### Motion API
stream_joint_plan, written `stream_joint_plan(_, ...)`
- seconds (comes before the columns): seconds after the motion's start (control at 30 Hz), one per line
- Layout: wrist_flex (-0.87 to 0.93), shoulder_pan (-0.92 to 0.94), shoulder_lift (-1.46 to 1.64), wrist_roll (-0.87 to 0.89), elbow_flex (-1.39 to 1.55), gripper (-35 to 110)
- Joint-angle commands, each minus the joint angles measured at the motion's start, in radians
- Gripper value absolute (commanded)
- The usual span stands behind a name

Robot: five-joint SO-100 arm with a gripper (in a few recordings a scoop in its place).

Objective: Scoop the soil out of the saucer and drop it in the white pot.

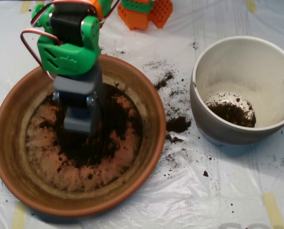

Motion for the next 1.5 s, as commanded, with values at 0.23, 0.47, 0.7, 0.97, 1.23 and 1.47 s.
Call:
stream_joint_plan(0.23, 0.066, -0.17, 0.416, -0.066, 0.014, -1)
stream_joint_plan(0.47, 0.152, -0.405, 0.641, -0.089, 0.083, -1)
stream_joint_plan(0.7, 0.219, -0.637, 0.721, -0.071, 0.132, -1)
stream_joint_plan(0.97, 0.212, -0.819, 0.727, -0.064, 0.233, -1)
stream_joint_plan(1.23, 0.192, -0.862, 0.617, -0.058, 0.147, -1)
stream_joint_plan(1.47, 0.272, -0.838, 0.359, -0.015, -0.19, -1)
